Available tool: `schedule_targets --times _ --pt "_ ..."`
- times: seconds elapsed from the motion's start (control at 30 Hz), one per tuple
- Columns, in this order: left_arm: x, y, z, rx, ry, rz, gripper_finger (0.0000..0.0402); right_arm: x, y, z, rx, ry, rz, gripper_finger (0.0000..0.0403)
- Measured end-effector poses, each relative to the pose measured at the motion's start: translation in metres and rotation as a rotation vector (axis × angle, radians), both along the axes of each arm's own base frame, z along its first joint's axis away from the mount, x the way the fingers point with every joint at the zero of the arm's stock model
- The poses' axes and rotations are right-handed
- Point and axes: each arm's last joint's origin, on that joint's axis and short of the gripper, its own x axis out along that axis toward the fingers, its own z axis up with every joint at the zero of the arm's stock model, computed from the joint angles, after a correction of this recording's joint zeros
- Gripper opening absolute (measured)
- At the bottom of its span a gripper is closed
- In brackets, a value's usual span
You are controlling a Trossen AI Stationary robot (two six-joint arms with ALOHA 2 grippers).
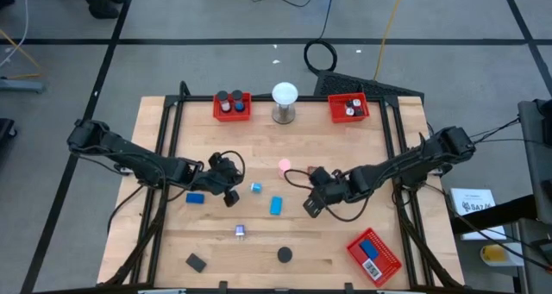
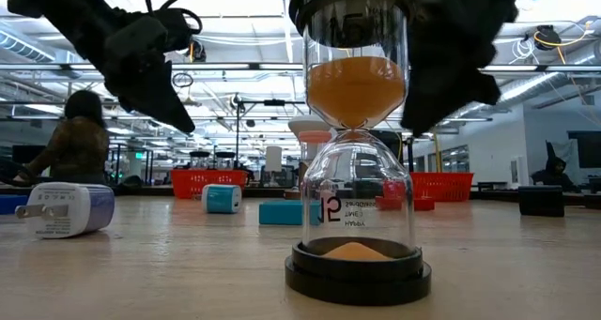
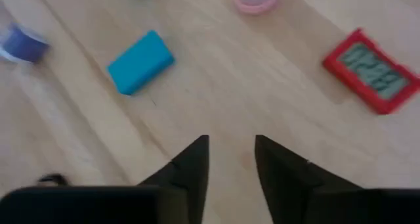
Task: Pick & Place Office items
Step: Put the light blue digital clock into the bottom right red bin
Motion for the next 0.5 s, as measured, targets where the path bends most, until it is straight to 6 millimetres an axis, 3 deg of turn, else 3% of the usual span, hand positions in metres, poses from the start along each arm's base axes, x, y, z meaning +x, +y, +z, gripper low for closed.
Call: schedule_targets --times 0.2,0.3,0.5 --pt "-0.004 0.001 -0.004 0.019 0.059 -0.006 0.0014 0.010 0.009 0.011 0.021 -0.053 -0.041 0.0057" --pt "-0.005 0.001 -0.004 0.038 0.079 -0.031 0.0004 0.013 0.014 0.015 0.065 -0.080 -0.076 0.0053" --pt "-0.007 0.002 -0.006 0.063 0.100 -0.013 0.0010 0.044 0.030 0.018 0.150 -0.115 -0.178 0.0053"
